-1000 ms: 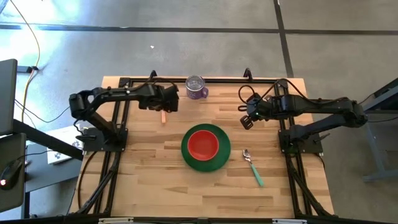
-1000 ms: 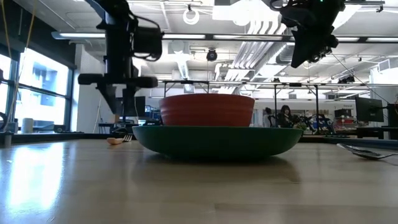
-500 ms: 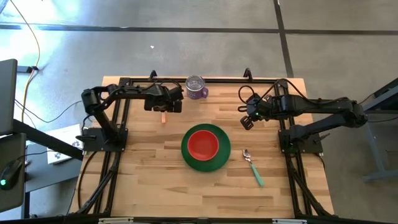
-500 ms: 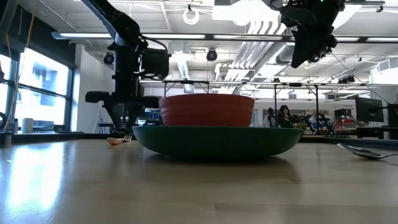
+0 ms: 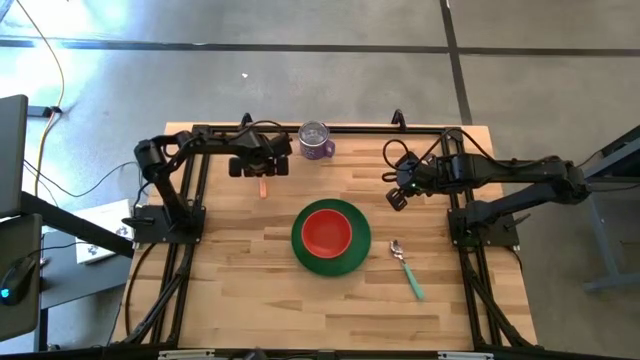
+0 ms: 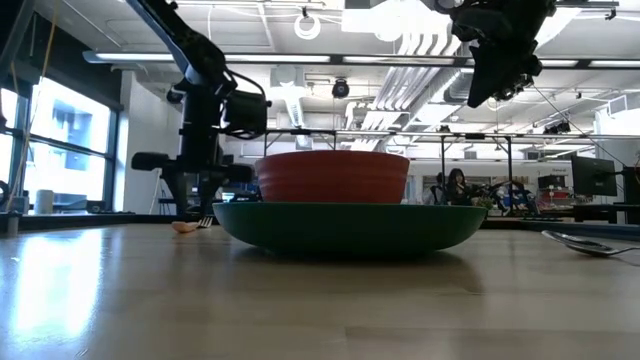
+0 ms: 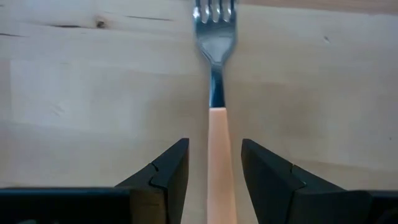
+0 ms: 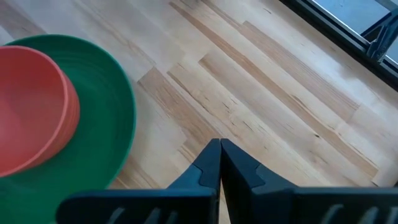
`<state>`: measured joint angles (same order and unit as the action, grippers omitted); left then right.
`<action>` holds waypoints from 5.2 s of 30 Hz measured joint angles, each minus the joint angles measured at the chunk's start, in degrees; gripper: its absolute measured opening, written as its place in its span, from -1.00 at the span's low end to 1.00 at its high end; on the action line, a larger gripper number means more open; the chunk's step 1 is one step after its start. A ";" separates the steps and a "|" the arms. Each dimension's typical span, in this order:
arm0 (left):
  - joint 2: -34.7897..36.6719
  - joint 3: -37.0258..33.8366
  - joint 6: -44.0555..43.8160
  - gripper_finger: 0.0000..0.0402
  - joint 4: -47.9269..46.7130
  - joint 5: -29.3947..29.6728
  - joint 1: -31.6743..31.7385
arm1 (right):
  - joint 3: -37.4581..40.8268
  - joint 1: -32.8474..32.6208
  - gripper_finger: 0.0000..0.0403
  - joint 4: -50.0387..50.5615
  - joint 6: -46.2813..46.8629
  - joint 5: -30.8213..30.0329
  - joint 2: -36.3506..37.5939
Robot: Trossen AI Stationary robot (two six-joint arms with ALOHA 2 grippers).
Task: Set table place
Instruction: Move the light orange fork to the left of the green plate on the table, then adjust the orange bowl to the center of the green plate
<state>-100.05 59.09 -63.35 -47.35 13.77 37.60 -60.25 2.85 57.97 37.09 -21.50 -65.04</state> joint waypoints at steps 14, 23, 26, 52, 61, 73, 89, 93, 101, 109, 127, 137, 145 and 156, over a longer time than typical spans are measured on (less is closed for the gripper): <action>0.04 -5.58 -0.96 -0.33 8.29 -4.51 1.34 | 0.00 0.02 -1.00 -2.17 -2.20 -0.01 0.00; 0.02 -6.59 3.15 -0.34 10.95 -4.89 1.39 | 0.00 0.02 -1.00 -2.62 -2.60 -0.02 0.00; 0.00 -6.60 3.39 -0.39 10.88 -4.82 1.39 | 0.00 0.00 -1.00 -2.62 -2.48 0.00 0.00; 13.05 -6.78 -11.48 -0.85 -0.84 -2.01 -18.55 | 0.00 0.15 -1.00 -2.59 -7.57 -0.02 0.13; 12.31 -6.78 -34.95 -0.85 -0.58 2.29 -38.89 | 0.00 0.15 -1.00 -2.59 -8.04 -0.02 0.13; 3.91 -6.71 -47.94 -0.85 7.41 4.43 -47.38 | 0.00 0.15 -1.00 -3.62 -8.88 0.72 0.17; -0.02 -6.36 -46.01 -0.85 12.53 3.81 -47.35 | 0.00 0.15 -1.00 -4.43 -8.46 2.60 0.15; -0.12 -6.38 -45.97 -0.62 12.42 3.75 -47.35 | 0.00 0.15 -1.00 -4.53 -8.44 2.62 0.15; 0.05 -6.27 -44.29 0.03 13.13 3.74 -47.33 | 0.00 0.15 -1.00 -4.29 -7.35 2.97 0.15; 2.66 -3.83 -40.07 0.16 7.06 4.67 -47.36 | 0.00 0.15 -1.00 -3.67 -5.43 3.02 0.11; 14.53 14.16 -26.54 -0.26 -33.55 18.60 -40.11 | 1.11 0.17 -1.00 -31.91 -6.07 23.12 -16.65; 14.29 15.76 -10.15 -0.34 -30.23 20.49 -32.53 | -8.06 -1.83 -1.00 -28.70 -9.38 25.58 -30.44; 14.30 15.76 -5.36 -0.34 -28.95 20.36 -30.71 | -18.62 -4.31 -1.00 -19.09 -15.41 25.64 -39.50; 14.32 15.76 -4.13 -0.35 -28.84 20.34 -30.85 | -20.74 -6.06 -1.00 -13.38 -13.60 26.24 -42.67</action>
<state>-85.73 74.85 -67.47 -76.19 34.11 6.74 -80.99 -3.20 44.59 23.49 4.74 -107.71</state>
